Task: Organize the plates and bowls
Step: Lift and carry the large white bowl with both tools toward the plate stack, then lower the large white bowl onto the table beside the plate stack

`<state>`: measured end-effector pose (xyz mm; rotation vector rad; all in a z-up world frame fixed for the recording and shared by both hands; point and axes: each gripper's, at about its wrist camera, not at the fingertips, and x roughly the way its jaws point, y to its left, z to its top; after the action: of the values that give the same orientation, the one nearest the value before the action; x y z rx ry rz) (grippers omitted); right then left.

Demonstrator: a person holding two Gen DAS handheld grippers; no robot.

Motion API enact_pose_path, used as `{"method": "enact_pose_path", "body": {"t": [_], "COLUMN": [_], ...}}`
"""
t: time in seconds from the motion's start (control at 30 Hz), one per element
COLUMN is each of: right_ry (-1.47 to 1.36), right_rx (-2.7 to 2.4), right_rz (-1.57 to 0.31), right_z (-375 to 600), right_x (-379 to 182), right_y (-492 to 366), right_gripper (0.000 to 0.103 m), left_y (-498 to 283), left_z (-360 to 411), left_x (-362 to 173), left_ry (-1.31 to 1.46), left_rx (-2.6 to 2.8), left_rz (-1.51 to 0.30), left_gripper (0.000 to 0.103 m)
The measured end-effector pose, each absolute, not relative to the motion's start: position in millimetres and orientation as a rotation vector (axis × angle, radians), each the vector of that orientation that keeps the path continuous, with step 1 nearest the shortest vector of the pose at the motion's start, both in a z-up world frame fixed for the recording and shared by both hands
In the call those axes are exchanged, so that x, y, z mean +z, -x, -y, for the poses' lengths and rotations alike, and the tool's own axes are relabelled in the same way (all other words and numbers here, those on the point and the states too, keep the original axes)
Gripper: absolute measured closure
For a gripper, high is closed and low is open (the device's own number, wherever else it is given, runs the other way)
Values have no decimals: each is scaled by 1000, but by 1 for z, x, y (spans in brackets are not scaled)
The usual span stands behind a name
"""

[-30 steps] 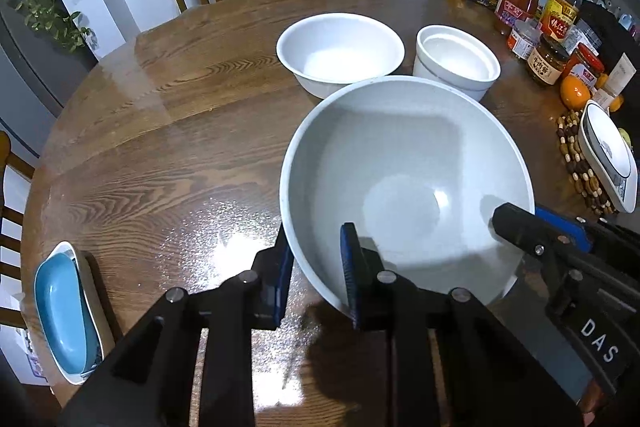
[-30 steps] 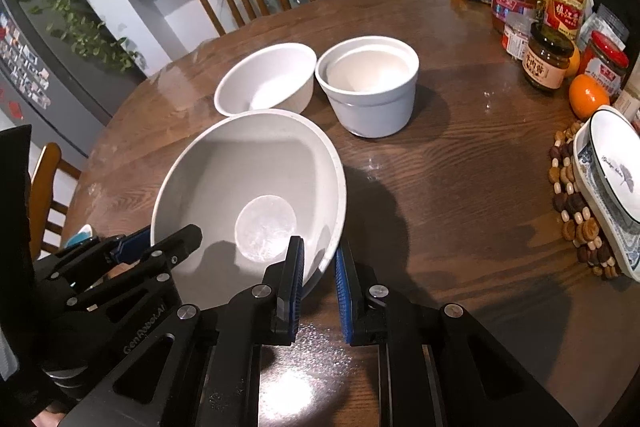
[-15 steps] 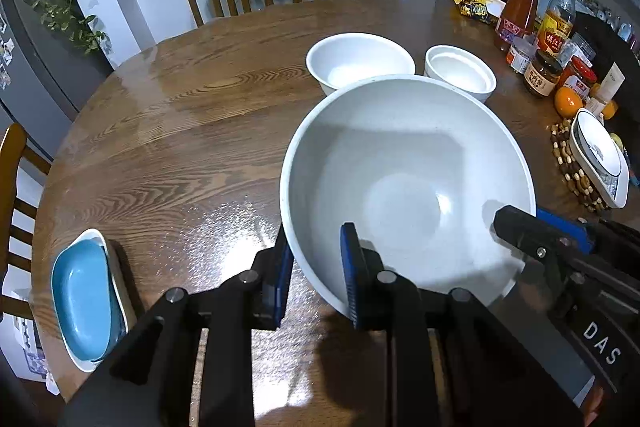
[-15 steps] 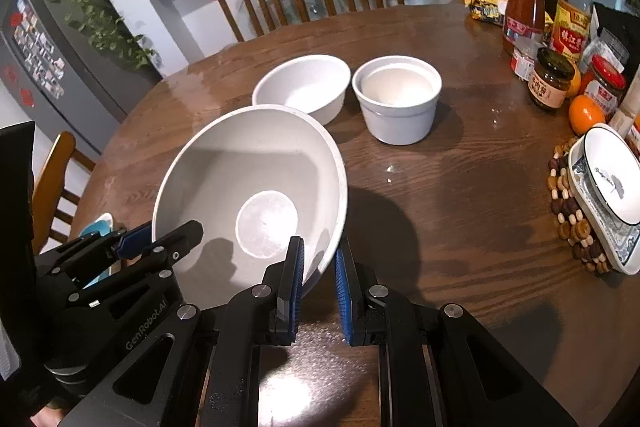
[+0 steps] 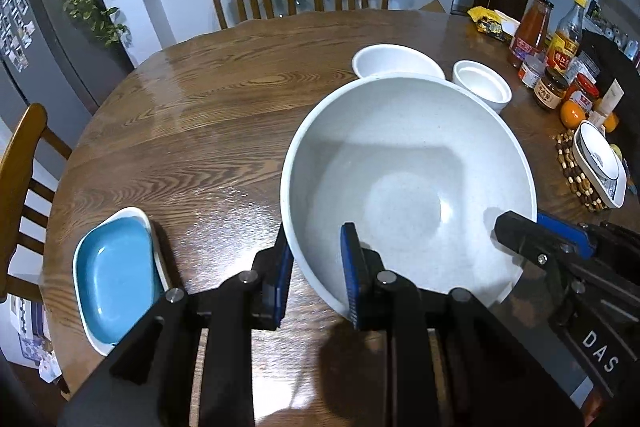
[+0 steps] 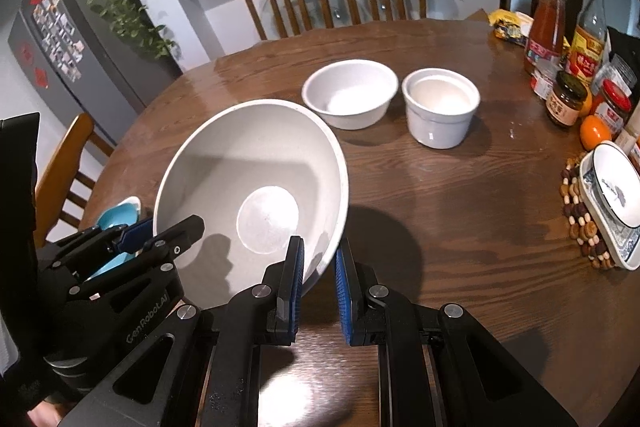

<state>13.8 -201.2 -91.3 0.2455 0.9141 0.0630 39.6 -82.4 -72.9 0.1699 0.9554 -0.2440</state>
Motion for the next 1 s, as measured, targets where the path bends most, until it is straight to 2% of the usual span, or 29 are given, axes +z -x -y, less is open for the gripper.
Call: {"method": "enact_pose_path", "body": {"t": [1.0], "right_ry": [-139], "right_rx": [225], "right_rz": [-947], "right_z": [61], "right_x": [-86], "right_y": [-38], "right_gripper": [86], "left_y": [-43], "left_z": [-52], "left_x": [-69], "left_ry": [-87], "left_rx": [-78], "left_rz": [-971], "left_gripper": [82]}}
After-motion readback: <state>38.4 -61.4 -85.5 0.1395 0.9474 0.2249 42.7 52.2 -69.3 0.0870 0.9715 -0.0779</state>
